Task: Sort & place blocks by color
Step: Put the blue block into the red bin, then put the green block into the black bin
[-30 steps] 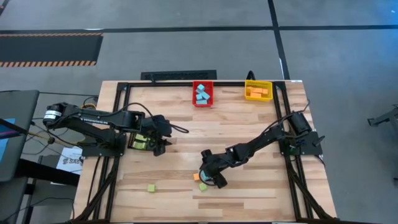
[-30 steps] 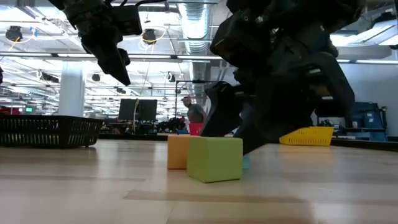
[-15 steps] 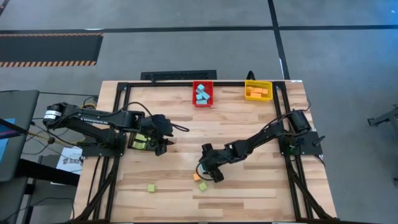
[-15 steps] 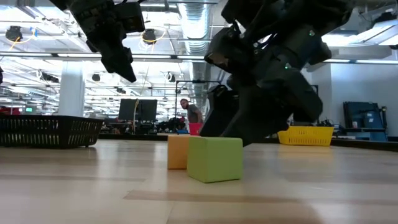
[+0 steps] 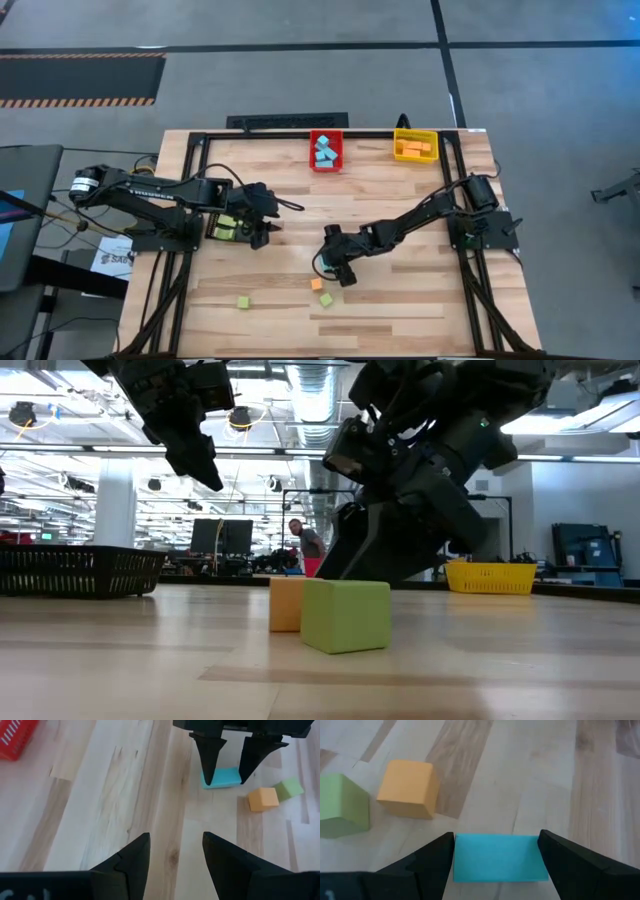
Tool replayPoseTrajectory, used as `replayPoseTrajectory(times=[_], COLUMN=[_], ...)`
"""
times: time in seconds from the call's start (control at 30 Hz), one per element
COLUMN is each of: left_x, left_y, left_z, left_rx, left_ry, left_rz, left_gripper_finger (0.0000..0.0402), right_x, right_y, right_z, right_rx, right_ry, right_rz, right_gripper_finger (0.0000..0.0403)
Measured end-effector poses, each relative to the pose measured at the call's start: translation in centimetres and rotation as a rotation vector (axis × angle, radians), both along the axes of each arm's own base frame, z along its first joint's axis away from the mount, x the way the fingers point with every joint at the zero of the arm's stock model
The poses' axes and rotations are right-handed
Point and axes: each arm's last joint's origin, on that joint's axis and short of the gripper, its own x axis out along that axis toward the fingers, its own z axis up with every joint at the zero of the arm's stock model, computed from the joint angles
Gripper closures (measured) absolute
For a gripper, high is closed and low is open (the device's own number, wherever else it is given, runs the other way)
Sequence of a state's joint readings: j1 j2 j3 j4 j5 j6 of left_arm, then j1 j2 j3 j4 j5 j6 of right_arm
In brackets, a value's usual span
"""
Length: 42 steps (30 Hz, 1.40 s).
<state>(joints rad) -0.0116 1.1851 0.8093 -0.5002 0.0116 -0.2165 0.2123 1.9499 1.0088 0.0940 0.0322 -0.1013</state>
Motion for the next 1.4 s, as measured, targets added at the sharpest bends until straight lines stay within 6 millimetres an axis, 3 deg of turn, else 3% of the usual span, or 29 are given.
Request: replayPoseTrajectory(times=[0.33,0.53,0.8,0.97,1.17,1.4], left_x=[0.5,0.7,0.7,0.3,-0.4,-0.4], left_y=[0.0,0.1,0.4,0.8,2.0,3.9], left_z=[0.4,0.7,0.7,0.3,-0.3,0.5], left_rx=[0.027,0.059,0.085,0.113,0.107,-0.016], left_ry=[-0.07,-0.102,-0.103,-0.042,0.046,0.03], left_rz=[-0.024,-0.029,-0.027,-0.044,0.013,0.203], left_gripper_finger=[0.0233,0.0233,0.0233,0.0233,0.0233,0.0233], right_x=[0.2,0.2,1.5,1.3,-1.4,-9.4], right_y=[-1.0,-1.2,-0.9,-1.2,-1.8,-1.3], right_z=[0.0,-0.3,1.5,2.8,6.5,9.4], right_rx=[0.007,0.043,0.004,0.037,0.104,0.114], right_ry=[0.002,0.024,0.039,0.226,0.266,0.123], right_rz=[-0.03,-0.071,-0.036,-0.138,-0.347,-0.57], right_gripper_finger=[0.0087,0.0058,0.001,0.001,0.003,0.0058])
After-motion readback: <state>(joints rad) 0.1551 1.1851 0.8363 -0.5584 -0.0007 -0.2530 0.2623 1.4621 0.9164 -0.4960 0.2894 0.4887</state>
